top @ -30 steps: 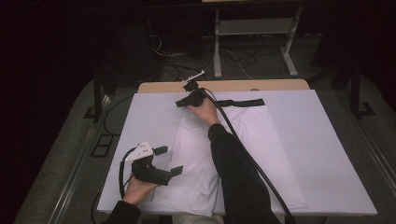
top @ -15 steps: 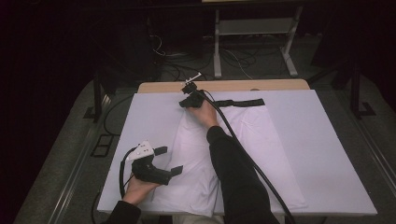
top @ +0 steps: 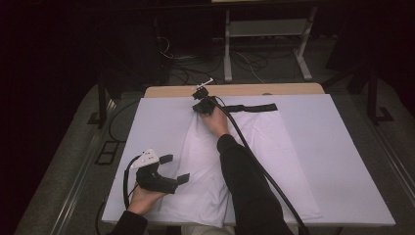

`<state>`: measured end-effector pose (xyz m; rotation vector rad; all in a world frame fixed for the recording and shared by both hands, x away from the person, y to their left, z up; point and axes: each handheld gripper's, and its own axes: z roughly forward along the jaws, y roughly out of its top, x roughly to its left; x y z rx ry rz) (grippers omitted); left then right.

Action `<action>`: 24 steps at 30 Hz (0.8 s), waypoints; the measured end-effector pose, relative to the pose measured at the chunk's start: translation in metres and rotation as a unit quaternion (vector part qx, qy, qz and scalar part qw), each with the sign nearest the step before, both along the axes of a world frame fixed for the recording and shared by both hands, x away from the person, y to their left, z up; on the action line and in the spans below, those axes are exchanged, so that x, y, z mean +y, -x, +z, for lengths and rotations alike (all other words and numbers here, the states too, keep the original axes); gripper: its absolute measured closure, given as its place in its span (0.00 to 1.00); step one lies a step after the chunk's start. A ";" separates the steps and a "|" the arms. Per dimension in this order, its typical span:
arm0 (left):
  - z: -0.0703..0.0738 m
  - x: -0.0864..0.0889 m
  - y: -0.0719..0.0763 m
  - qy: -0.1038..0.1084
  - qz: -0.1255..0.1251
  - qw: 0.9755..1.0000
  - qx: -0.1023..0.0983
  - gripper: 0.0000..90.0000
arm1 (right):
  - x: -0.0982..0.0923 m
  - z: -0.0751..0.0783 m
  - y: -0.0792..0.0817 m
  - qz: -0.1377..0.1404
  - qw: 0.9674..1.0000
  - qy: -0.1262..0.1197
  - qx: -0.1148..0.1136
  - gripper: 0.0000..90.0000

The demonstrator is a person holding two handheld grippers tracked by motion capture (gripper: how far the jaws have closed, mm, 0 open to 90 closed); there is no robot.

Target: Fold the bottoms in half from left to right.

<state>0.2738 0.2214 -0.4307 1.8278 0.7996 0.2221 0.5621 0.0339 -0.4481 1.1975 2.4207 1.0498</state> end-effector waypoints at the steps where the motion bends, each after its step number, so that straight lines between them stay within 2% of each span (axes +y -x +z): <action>1: -0.001 0.000 0.000 0.000 0.000 1.000 0.003 0.00 | -0.001 0.001 0.000 -0.001 1.000 -0.004 0.001 0.94; 3: -0.001 0.000 0.000 -0.004 0.001 1.000 0.008 0.00 | -0.006 0.003 0.000 -0.004 1.000 -0.020 0.006 0.95; 9: 0.003 -0.002 -0.001 -0.011 -0.003 0.999 0.032 0.00 | -0.015 0.007 0.004 -0.005 0.999 -0.041 0.002 0.95; 13: 0.004 -0.003 0.000 -0.026 -0.006 0.998 0.051 0.00 | -0.018 0.009 0.007 -0.005 0.999 -0.042 -0.003 0.95; 20: 0.009 0.003 0.000 -0.049 -0.008 0.997 0.059 0.00 | -0.023 0.010 0.009 -0.005 0.998 -0.058 -0.001 0.95; 21: 0.011 0.006 0.000 -0.051 -0.006 0.997 0.059 0.00 | -0.025 0.010 0.009 -0.008 0.998 -0.070 0.002 0.95; 24: 0.013 0.013 0.001 -0.052 0.002 0.996 0.067 0.00 | -0.026 0.009 0.010 -0.007 0.997 -0.072 -0.002 0.95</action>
